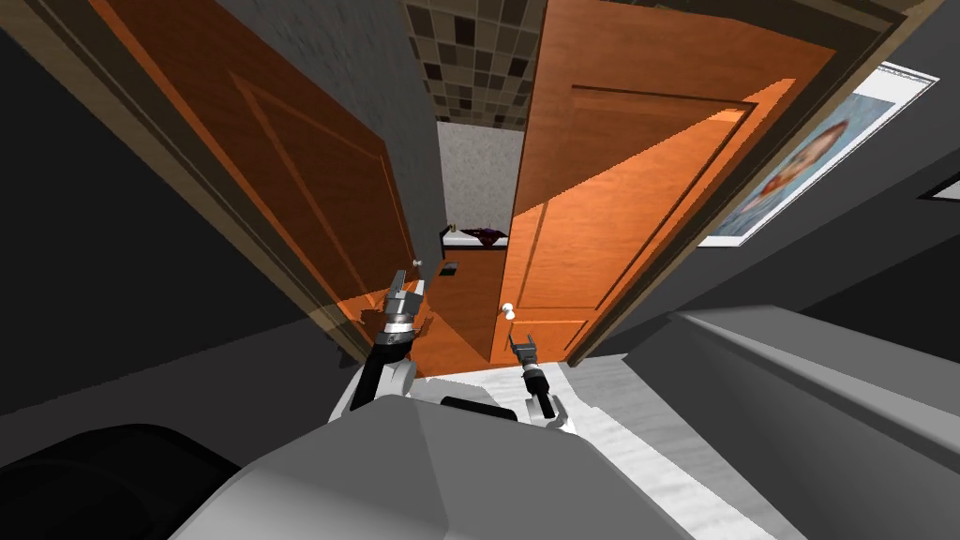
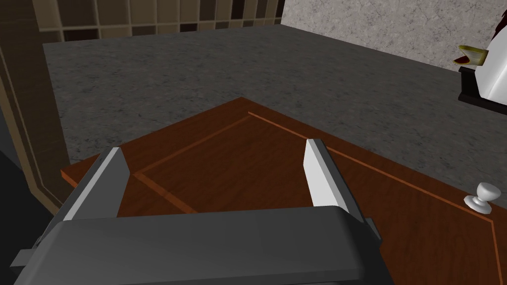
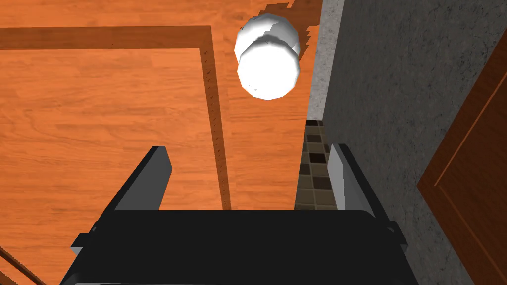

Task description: Push the door open

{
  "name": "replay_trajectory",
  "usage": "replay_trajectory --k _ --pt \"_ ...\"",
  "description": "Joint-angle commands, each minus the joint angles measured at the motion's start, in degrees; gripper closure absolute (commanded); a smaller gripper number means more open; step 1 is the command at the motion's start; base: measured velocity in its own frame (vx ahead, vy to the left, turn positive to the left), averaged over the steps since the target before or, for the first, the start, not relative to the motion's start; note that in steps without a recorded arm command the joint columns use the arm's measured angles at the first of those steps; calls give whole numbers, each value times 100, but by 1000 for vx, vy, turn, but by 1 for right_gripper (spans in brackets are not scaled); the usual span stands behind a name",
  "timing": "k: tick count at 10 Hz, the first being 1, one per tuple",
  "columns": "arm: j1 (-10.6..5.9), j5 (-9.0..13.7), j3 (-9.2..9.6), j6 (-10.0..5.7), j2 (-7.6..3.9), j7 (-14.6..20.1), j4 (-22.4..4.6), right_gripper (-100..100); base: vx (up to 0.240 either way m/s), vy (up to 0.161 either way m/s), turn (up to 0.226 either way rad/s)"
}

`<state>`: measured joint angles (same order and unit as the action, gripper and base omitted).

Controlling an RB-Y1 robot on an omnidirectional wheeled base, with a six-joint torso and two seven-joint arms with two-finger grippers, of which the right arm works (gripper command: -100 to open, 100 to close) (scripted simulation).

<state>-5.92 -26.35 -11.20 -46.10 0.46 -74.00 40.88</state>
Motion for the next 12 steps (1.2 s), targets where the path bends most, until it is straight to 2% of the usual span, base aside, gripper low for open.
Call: replay_trajectory --k 1,2,5,8,10,11,12 --pt "0 0 0 0 0 0 0 -100 -67 18 -4" --pt "2 11 -24 -29 -127 -35 -19 -100 95 22 24" --pt "8 25 -55 -63 -200 -80 -31 -100 172 32 21" --pt "16 42 -94 -107 -118 -138 -47 -100 203 43 23" --pt "22 54 -121 -137 81 -179 -58 -100 182 26 18" --pt "6 54 -120 -142 5 -165 -97 -100 71 12 10" --pt "6 54 -120 -142 5 -165 -97 100 -11 4 16"
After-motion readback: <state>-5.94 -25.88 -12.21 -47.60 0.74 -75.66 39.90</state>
